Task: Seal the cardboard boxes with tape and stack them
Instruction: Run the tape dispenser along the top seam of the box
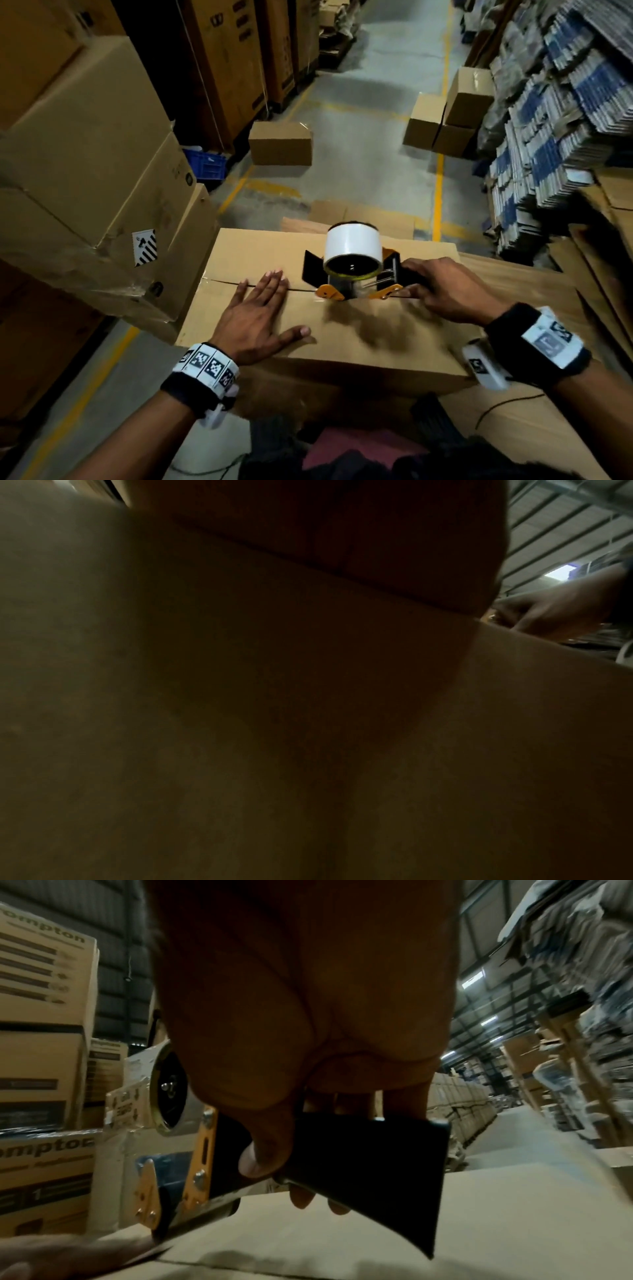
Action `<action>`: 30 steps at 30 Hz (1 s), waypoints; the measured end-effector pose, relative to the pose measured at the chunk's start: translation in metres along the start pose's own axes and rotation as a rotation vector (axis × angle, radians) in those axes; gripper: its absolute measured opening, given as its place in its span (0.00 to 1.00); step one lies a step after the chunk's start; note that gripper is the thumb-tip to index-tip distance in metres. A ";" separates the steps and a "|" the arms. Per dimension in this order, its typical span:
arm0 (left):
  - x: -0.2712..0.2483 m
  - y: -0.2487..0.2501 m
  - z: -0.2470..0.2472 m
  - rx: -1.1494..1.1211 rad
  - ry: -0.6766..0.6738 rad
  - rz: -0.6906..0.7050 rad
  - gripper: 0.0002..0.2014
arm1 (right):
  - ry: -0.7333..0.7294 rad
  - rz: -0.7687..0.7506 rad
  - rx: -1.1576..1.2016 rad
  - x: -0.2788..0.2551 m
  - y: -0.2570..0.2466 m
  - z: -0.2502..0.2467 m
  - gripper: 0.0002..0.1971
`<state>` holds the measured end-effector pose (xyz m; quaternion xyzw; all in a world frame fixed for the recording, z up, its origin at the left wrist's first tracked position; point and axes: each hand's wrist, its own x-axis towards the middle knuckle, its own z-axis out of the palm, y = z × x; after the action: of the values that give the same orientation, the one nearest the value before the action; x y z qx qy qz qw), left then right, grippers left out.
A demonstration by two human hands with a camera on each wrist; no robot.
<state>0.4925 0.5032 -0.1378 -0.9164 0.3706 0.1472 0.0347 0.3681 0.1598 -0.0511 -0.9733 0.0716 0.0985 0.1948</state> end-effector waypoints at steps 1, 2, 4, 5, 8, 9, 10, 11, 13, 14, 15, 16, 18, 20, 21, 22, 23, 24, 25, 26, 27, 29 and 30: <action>0.000 0.001 -0.001 0.001 -0.001 -0.001 0.60 | 0.011 0.008 -0.008 -0.005 0.010 -0.005 0.11; 0.000 0.002 -0.003 0.000 -0.006 -0.002 0.61 | 0.024 0.017 -0.017 -0.010 0.019 -0.011 0.10; -0.001 0.003 -0.005 -0.003 -0.017 0.001 0.62 | 0.038 0.043 -0.006 -0.021 0.038 -0.021 0.08; -0.002 0.004 -0.006 -0.008 -0.019 0.003 0.62 | 0.035 0.048 0.008 -0.026 0.047 -0.024 0.06; -0.004 0.004 -0.006 -0.014 -0.016 0.009 0.62 | 0.020 0.036 0.037 -0.032 0.068 -0.024 0.10; -0.004 0.004 -0.005 -0.009 -0.021 0.009 0.62 | 0.028 0.044 0.043 -0.032 0.074 -0.022 0.12; -0.004 0.004 -0.005 -0.003 -0.027 0.008 0.61 | 0.046 0.052 0.049 -0.032 0.079 -0.020 0.14; -0.004 0.003 -0.005 0.000 -0.031 0.007 0.61 | 0.067 0.059 0.049 -0.032 0.083 -0.018 0.15; -0.003 0.003 -0.005 -0.002 -0.033 0.009 0.61 | 0.079 0.073 0.048 -0.033 0.087 -0.013 0.16; -0.003 0.003 -0.005 -0.005 -0.030 0.010 0.61 | 0.072 0.078 0.053 -0.033 0.088 -0.011 0.15; -0.003 0.004 -0.005 -0.005 -0.027 0.011 0.61 | 0.069 0.078 0.056 -0.034 0.088 -0.008 0.15; -0.003 0.004 -0.005 -0.006 -0.028 0.010 0.61 | 0.072 0.076 0.052 -0.033 0.088 -0.005 0.14; -0.003 0.005 -0.007 -0.005 -0.035 0.002 0.61 | 0.091 0.078 0.018 -0.031 0.087 -0.001 0.13; -0.003 0.008 -0.010 -0.003 -0.048 -0.005 0.61 | 0.107 0.082 -0.003 -0.031 0.086 0.001 0.14; -0.004 0.012 -0.011 -0.005 -0.049 -0.003 0.61 | 0.115 0.082 0.002 -0.032 0.087 0.002 0.15; -0.004 0.019 -0.012 -0.011 -0.045 0.006 0.60 | 0.125 0.076 0.008 -0.034 0.088 0.002 0.16; -0.004 0.028 -0.013 -0.016 -0.040 0.025 0.60 | 0.136 0.069 0.014 -0.036 0.088 0.002 0.17; -0.002 0.040 -0.013 -0.021 -0.038 0.048 0.60 | 0.145 0.063 0.017 -0.039 0.087 0.000 0.18; 0.001 0.054 -0.013 -0.025 -0.035 0.068 0.61 | 0.149 0.061 0.013 -0.041 0.085 -0.002 0.20; 0.005 0.066 -0.011 -0.029 -0.030 0.078 0.62 | 0.150 0.060 0.008 -0.043 0.083 -0.005 0.22; 0.009 0.077 -0.010 -0.033 -0.024 0.076 0.62 | 0.154 0.058 0.004 -0.045 0.080 -0.007 0.23; 0.016 0.087 -0.007 -0.032 -0.013 0.059 0.62 | 0.170 0.041 0.010 -0.046 0.079 -0.009 0.22; 0.017 0.087 -0.006 -0.022 -0.009 0.057 0.62 | 0.174 0.028 0.011 -0.046 0.078 -0.010 0.21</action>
<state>0.4457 0.4272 -0.1330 -0.9050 0.3949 0.1565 0.0219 0.3112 0.0892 -0.0608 -0.9760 0.1025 0.0158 0.1916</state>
